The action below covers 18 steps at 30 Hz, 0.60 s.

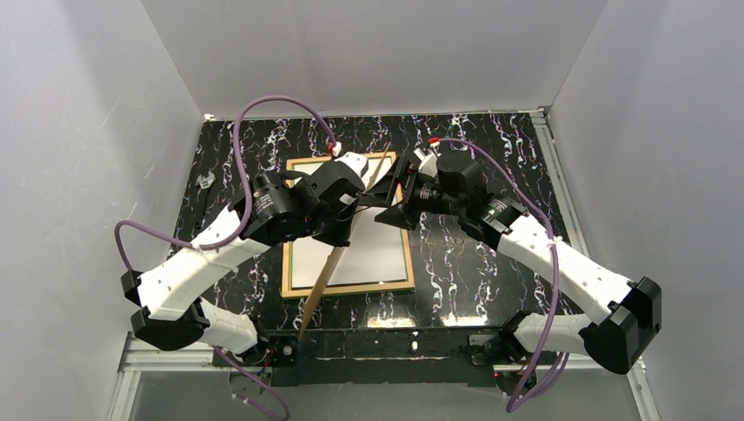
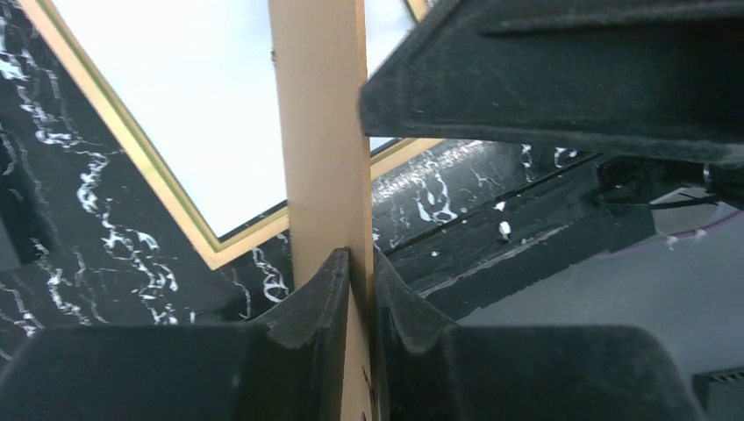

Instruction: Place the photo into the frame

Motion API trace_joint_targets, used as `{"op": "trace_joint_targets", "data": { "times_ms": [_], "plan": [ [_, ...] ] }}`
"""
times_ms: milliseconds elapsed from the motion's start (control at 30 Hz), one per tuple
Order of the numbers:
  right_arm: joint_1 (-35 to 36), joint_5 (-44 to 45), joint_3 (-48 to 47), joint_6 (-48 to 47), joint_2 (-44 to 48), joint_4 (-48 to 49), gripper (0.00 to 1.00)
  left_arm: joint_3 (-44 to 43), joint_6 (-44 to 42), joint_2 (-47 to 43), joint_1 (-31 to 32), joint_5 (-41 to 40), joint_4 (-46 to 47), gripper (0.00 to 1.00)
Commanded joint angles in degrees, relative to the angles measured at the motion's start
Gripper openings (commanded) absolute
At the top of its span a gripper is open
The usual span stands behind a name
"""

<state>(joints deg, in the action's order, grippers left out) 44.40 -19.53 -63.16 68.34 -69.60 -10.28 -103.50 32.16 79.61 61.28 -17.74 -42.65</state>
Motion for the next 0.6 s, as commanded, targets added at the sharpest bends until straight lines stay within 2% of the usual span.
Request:
{"op": "trace_joint_targets", "data": {
  "times_ms": [0, 33, 100, 200, 267, 333, 400, 567],
  "plan": [
    [0.35, -1.39, -3.11, -2.59, -1.03, 1.63, 0.97, 3.63, 1.19, 0.22, -0.1, 6.96, -2.9, 0.14],
    [0.42, -1.64, -3.04, -2.64, -1.24, 1.79, 0.97, 3.93, 1.02, -0.01, -0.1, 7.72, -2.32, 0.15],
    [0.43, -2.29, -3.17, -2.74, -1.88, 1.93, 0.96, 4.49, 0.91, -0.63, -0.11, 9.21, -1.13, 0.23],
    [0.66, -3.19, -3.44, -2.71, -2.85, 1.61, 0.96, 4.91, 1.42, -1.69, -0.1, 9.99, -0.12, 0.53],
    [1.07, -3.08, -3.62, -2.58, -3.05, 0.46, 0.95, 5.4, 1.93, -2.9, -0.1, 9.79, 0.51, 0.67],
    [1.48, -2.66, -3.81, -2.47, -2.99, -1.13, 0.94, 6.16, 2.29, -4.55, -0.15, 9.67, 1.44, 0.77],
    [1.71, -2.01, -3.75, -2.33, -2.89, -3.08, 0.92, 7.03, 2.46, -6.34, -0.19, 9.83, 2.44, 0.82],
    [1.93, 1.65, -4.21, -2.39, -2.35, -11.34, 0.81, 8.17, 2.87, -11.07, -0.19, 7.97, 2.72, 0.83]
  ]
}}
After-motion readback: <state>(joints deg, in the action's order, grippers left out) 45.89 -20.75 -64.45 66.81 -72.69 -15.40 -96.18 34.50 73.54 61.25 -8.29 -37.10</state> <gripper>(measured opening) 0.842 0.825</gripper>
